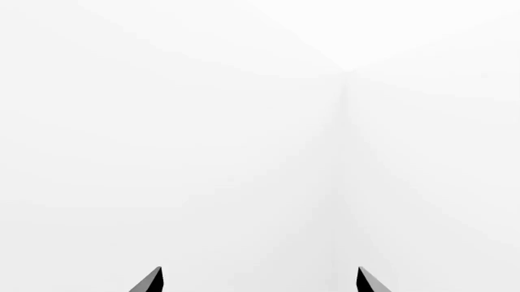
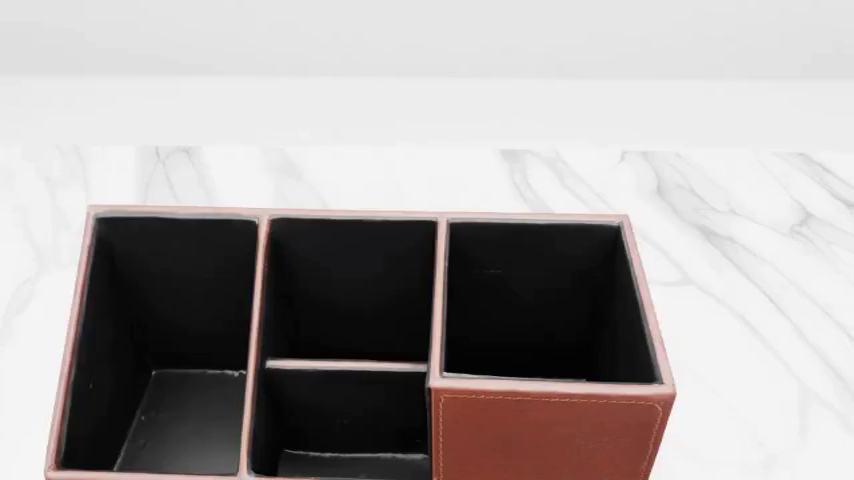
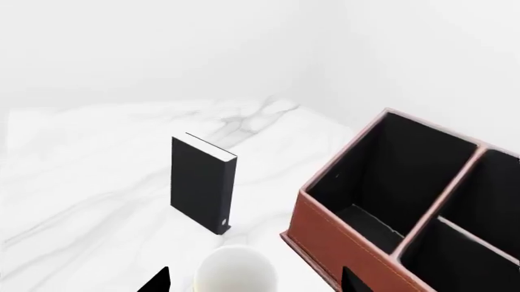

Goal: Pick up the yellow and white mug and place it to the right of the caddy.

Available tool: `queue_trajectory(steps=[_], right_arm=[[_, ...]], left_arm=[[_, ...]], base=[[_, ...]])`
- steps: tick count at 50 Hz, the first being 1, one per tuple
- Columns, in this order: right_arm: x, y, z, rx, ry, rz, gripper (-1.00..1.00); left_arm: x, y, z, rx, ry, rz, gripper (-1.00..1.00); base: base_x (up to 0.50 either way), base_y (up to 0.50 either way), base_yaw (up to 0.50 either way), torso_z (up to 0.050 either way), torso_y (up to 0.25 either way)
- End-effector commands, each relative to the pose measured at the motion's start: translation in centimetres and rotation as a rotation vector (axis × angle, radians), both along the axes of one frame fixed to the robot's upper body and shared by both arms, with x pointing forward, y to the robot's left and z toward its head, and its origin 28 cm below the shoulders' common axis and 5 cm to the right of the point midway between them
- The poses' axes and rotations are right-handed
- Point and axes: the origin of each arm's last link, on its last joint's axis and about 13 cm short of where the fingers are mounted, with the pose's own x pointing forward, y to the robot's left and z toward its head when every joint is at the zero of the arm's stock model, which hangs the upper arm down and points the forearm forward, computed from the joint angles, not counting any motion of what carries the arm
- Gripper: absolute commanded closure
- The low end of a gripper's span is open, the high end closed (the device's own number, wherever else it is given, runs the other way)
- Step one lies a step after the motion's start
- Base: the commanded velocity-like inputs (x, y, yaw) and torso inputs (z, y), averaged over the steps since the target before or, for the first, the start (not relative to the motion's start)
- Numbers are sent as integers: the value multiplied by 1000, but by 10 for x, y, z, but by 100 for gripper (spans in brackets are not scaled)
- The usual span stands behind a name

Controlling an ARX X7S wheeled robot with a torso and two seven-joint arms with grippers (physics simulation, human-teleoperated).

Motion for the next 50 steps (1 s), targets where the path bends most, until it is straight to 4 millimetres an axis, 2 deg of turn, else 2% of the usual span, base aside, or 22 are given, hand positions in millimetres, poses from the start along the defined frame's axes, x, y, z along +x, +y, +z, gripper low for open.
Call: queue_trajectory(steps=[1,15,50], right_arm=[[0,-1,-1,-20,55,22,-100],[-3,-2,2,-60,150,61,-100],[4,-2,-12,-153,291,17,-100]], left_arm=[[1,0,0,1,1,-2,-100],[3,-1,0,3,4,-6,-100],[5,-2,-1,5,11,-12,-100]], base=[[0,0,0,0,0],[0,0,0,0,0],[0,0,0,0,0]])
